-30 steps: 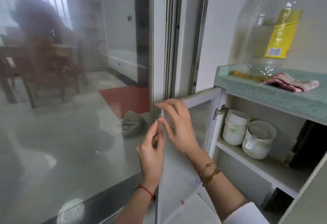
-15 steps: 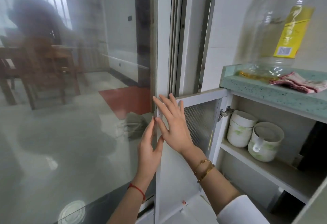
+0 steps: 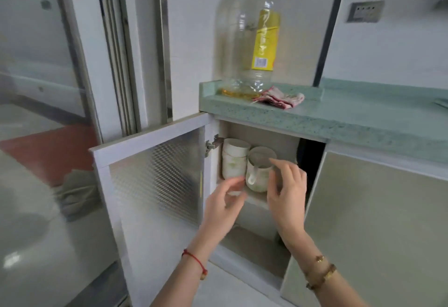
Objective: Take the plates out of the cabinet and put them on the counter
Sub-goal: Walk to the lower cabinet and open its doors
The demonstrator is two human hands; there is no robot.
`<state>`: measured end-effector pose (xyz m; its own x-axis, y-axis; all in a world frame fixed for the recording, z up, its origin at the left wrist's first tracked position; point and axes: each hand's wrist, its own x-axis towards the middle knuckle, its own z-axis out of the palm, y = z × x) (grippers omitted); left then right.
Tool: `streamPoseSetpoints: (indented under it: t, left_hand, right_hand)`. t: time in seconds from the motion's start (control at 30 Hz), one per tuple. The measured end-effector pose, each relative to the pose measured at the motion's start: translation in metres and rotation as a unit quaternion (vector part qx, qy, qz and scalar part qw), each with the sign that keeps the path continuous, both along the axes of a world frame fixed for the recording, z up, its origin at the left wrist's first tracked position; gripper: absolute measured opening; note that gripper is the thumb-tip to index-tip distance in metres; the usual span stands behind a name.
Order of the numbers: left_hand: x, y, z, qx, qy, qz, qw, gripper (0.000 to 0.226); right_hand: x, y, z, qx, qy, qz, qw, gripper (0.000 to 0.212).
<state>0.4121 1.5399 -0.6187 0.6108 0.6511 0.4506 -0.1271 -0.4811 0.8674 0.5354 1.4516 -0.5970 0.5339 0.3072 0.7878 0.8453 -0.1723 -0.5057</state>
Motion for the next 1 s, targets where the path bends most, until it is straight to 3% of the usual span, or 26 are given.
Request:
streamPoseSetpoints:
  t: [0.2,0.37,0.43,0.63,0.77,1.0]
  left_hand:
    - [0.122,-0.045,0.019,-0.062,0.06,-0.186,0.979,0.059]
    - [0.192,-0.064,0.029,-0.041,0.108,-0.206,0.972,0.072]
    - [0.203,-0.069,0.028,-0.047,0.09,-0.207,0.973,0.069]
    - [0.186,-0.061,0.019,-0.014,0.063,-0.201,0.978,0.039]
    - [0.144,-0.068,0.016,0.025,0.045,-0.224,0.973,0.028]
    - [0.075,-0.115,0.015,0.01,0.019,-0.289,0.957,0.017]
  right_hand:
    - [0.062,-0.079,0.01,-0.03,-0.017,-0.157,0.987,0.034]
    - [0.081,-0.107,0.02,-0.056,-0.003,-0.167,0.984,0.043]
    - [0.083,-0.112,0.022,-0.067,0.006,-0.163,0.984,0.044]
    - [0.073,-0.117,0.027,-0.086,-0.016,-0.16,0.983,0.043]
    - [0.053,-0.12,0.036,-0.086,-0.053,-0.153,0.983,0.04]
    - [0.013,-0.163,0.04,-0.036,-0.102,-0.156,0.982,0.033]
